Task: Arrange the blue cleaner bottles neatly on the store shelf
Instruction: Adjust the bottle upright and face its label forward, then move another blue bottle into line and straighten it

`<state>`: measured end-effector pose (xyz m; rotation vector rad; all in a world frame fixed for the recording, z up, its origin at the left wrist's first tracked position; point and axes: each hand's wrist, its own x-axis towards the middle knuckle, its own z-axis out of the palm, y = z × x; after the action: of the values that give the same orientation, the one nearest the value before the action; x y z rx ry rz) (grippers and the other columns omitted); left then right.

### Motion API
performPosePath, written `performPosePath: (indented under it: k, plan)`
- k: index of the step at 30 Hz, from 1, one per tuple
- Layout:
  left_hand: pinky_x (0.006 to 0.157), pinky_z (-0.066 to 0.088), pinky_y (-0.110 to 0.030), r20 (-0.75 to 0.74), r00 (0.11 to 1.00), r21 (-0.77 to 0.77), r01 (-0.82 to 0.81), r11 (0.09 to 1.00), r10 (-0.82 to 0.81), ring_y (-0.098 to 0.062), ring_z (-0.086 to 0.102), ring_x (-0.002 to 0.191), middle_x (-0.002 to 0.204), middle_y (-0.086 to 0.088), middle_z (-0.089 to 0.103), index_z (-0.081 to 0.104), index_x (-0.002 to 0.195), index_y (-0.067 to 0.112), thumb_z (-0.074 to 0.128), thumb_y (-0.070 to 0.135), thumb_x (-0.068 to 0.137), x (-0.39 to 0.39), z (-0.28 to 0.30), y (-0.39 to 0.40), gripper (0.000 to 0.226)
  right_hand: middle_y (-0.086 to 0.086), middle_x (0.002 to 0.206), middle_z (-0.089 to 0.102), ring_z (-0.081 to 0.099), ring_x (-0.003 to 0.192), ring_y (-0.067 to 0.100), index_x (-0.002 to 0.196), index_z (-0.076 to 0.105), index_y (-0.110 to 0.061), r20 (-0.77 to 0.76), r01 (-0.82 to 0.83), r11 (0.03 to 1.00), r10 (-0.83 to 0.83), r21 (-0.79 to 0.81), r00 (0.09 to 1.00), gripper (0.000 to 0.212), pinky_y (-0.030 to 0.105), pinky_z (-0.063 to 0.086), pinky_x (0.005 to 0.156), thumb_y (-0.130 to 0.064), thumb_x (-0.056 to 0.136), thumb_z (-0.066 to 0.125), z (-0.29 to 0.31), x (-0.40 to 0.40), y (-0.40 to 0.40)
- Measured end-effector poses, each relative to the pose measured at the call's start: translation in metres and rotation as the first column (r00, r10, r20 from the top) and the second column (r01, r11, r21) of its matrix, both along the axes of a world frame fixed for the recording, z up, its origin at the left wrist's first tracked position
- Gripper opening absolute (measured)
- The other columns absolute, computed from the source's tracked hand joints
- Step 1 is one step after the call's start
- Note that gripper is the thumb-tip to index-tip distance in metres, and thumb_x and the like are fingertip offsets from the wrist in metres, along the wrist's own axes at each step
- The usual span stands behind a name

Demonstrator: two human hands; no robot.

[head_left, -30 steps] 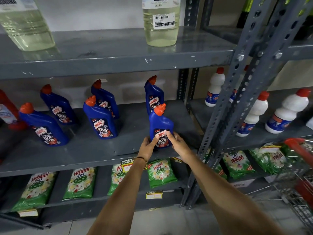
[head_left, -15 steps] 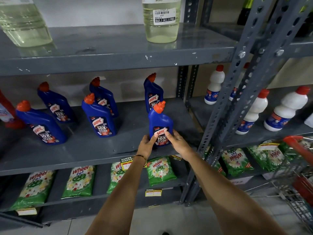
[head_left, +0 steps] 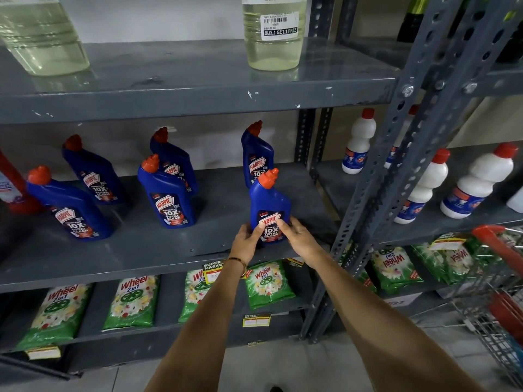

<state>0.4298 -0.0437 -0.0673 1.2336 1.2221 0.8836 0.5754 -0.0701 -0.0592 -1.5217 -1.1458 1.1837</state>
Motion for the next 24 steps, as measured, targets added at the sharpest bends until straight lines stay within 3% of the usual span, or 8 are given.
performPosePath:
  k: [4, 7, 8, 11, 14, 17, 19, 24]
  plan:
    - [0.094, 0.047, -0.034, -0.02, 1.0, 0.001, 0.013, 1.0, -0.013, -0.019, 0.055, 0.107, 0.122, -0.01, 0.058, 0.047, 0.118, 0.012, 0.052, 0.042, 0.087, -0.002, -0.001, 0.002, 0.043, 0.001, 0.125, 0.059, 0.055, 0.107, 0.009, 0.134, 0.044, -0.024, 0.009, 0.005, 1.0, -0.005, -0.001, 1.0, 0.052, 0.019, 0.041, 0.085, -0.048, 0.088, 0.05, 0.0, -0.001, 0.001]
    - [0.088, 0.046, -0.029, 0.005, 0.999, -0.006, 0.038, 0.999, -0.038, -0.019, 0.057, 0.107, 0.121, -0.008, 0.059, 0.049, 0.113, 0.016, 0.054, 0.04, 0.086, -0.005, -0.004, 0.003, 0.037, -0.007, 0.118, 0.059, 0.056, 0.099, -0.002, 0.132, 0.046, -0.026, -0.021, -0.009, 1.0, 0.009, 0.01, 1.0, 0.048, 0.006, 0.044, 0.069, -0.045, 0.088, 0.052, 0.0, 0.0, -0.001]
    - [0.087, 0.046, -0.027, 0.01, 0.999, -0.01, 0.043, 0.999, -0.043, -0.019, 0.057, 0.107, 0.121, -0.008, 0.059, 0.049, 0.113, 0.016, 0.055, 0.04, 0.086, -0.007, -0.005, 0.005, 0.036, -0.008, 0.118, 0.06, 0.056, 0.1, -0.003, 0.131, 0.048, -0.026, -0.032, -0.018, 1.0, 0.018, 0.016, 0.999, 0.047, 0.005, 0.046, 0.071, -0.044, 0.087, 0.055, 0.0, 0.001, -0.001]
    - [0.092, 0.046, -0.029, 0.018, 0.999, -0.031, 0.036, 0.999, -0.035, -0.018, 0.057, 0.108, 0.126, -0.008, 0.057, 0.047, 0.122, 0.009, 0.058, 0.039, 0.084, -0.012, -0.007, 0.009, 0.049, 0.001, 0.123, 0.062, 0.059, 0.11, 0.01, 0.125, 0.053, -0.022, -0.07, 0.0, 1.0, 0.002, 0.027, 0.998, 0.047, 0.023, 0.049, 0.092, -0.033, 0.082, 0.067, -0.006, 0.005, 0.002]
    - [0.094, 0.047, -0.031, 0.028, 0.999, -0.032, 0.027, 0.999, -0.026, -0.02, 0.058, 0.109, 0.128, -0.011, 0.057, 0.046, 0.126, 0.005, 0.06, 0.037, 0.084, -0.015, -0.005, 0.01, 0.055, 0.005, 0.12, 0.064, 0.061, 0.106, 0.011, 0.114, 0.056, -0.023, -0.104, 0.031, 0.999, -0.028, 0.029, 0.994, 0.044, 0.023, 0.052, 0.087, -0.022, 0.074, 0.075, -0.008, 0.005, 0.004]
    - [0.097, 0.046, -0.03, -0.004, 0.999, -0.026, 0.039, 0.999, -0.039, -0.02, 0.056, 0.112, 0.129, -0.012, 0.057, 0.047, 0.126, 0.003, 0.061, 0.039, 0.082, -0.022, -0.004, 0.009, 0.058, 0.004, 0.115, 0.066, 0.063, 0.102, 0.013, 0.111, 0.056, -0.023, -0.065, 0.105, 0.994, -0.104, 0.022, 0.992, 0.049, 0.032, 0.05, 0.092, -0.023, 0.069, 0.08, -0.011, -0.001, 0.0]
    - [0.103, 0.041, -0.032, -0.01, 0.999, -0.032, 0.033, 0.999, -0.033, -0.021, 0.052, 0.119, 0.133, -0.011, 0.053, 0.044, 0.129, 0.003, 0.062, 0.039, 0.082, -0.031, -0.004, 0.009, 0.062, 0.002, 0.111, 0.066, 0.063, 0.098, 0.011, 0.116, 0.056, -0.018, -0.044, 0.186, 0.982, -0.185, 0.04, 0.982, 0.054, 0.03, 0.049, 0.088, -0.024, 0.068, 0.081, -0.014, -0.01, -0.005]
    - [0.099, 0.038, -0.027, -0.035, 0.999, -0.021, -0.01, 1.0, 0.009, -0.02, 0.051, 0.12, 0.126, -0.003, 0.057, 0.049, 0.126, 0.006, 0.062, 0.041, 0.081, -0.073, -0.004, 0.012, 0.059, 0.005, 0.107, 0.065, 0.06, 0.096, 0.018, 0.119, 0.054, -0.008, 0.067, 0.471, 0.88, -0.474, 0.058, 0.878, 0.052, 0.03, 0.045, 0.083, -0.025, 0.074, 0.075, -0.016, -0.048, -0.019]
